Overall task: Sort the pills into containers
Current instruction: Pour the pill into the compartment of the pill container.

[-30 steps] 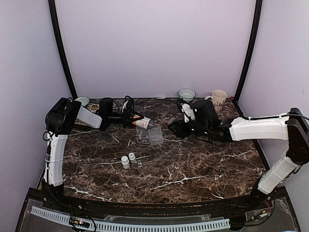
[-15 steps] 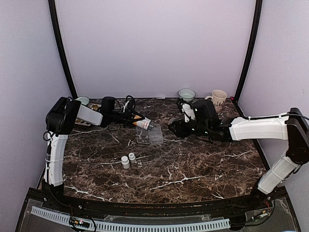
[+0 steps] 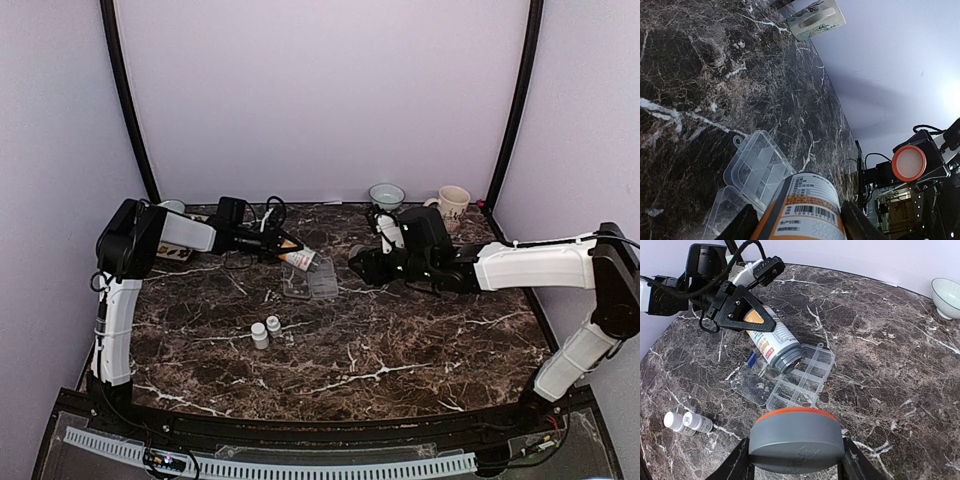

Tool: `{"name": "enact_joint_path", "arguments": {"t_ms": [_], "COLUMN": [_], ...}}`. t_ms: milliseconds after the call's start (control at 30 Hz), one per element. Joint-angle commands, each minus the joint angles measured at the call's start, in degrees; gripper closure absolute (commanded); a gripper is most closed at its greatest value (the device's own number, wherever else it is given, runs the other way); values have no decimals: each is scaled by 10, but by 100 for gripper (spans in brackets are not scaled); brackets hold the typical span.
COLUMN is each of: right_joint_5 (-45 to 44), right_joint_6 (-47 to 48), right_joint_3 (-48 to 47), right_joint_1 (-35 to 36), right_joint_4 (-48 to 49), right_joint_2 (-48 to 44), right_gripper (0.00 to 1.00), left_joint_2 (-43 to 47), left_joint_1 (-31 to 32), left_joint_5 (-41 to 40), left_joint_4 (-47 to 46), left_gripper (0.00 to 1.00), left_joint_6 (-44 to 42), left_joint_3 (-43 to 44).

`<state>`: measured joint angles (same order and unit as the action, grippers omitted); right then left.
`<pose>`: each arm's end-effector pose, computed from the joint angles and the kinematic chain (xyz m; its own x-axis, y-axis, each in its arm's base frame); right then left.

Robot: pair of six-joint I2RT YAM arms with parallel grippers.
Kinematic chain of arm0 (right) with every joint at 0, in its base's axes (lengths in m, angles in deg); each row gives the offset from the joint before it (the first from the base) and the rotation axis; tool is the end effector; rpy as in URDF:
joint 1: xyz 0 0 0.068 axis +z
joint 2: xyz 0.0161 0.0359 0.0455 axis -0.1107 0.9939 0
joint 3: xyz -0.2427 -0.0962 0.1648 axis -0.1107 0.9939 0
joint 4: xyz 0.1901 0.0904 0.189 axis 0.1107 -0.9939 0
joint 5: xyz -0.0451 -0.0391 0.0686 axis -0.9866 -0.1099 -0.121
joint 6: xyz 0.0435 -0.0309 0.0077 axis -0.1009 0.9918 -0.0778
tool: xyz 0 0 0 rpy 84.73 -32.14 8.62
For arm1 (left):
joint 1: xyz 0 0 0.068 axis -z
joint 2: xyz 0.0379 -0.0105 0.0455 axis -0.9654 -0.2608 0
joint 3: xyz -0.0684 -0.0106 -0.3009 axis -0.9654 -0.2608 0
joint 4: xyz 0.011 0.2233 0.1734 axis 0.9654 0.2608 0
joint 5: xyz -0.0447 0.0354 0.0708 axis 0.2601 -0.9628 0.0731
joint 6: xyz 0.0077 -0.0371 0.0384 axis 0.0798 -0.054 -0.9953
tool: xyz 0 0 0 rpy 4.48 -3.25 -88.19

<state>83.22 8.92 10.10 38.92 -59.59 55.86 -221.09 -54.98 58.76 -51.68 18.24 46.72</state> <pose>0.2578 0.2584 0.2573 -0.5162 -0.1213 -0.8478 -0.5627 0.7943 0.2290 0.4892 -0.2107 0.1404 -0.8480 0.0489 -0.5277 0.5237 0.2307 -0.8201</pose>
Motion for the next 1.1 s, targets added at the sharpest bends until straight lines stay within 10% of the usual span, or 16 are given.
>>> {"name": "enact_joint_path", "arguments": {"t_ms": [0, 1067], "right_joint_5": [10, 16], "right_joint_6": [5, 10], "right_joint_3": [-12, -13], "right_joint_1": [-7, -8], "right_joint_4": [25, 22], "right_joint_2": [6, 3], "right_gripper": [61, 61], "left_joint_2": [8, 24], "left_joint_1": [8, 16], "left_joint_5": [-4, -12], "left_joint_4": [54, 29], "left_gripper": [100, 100], "left_joint_6": [-49, -29], "left_joint_3": [21, 22]}}
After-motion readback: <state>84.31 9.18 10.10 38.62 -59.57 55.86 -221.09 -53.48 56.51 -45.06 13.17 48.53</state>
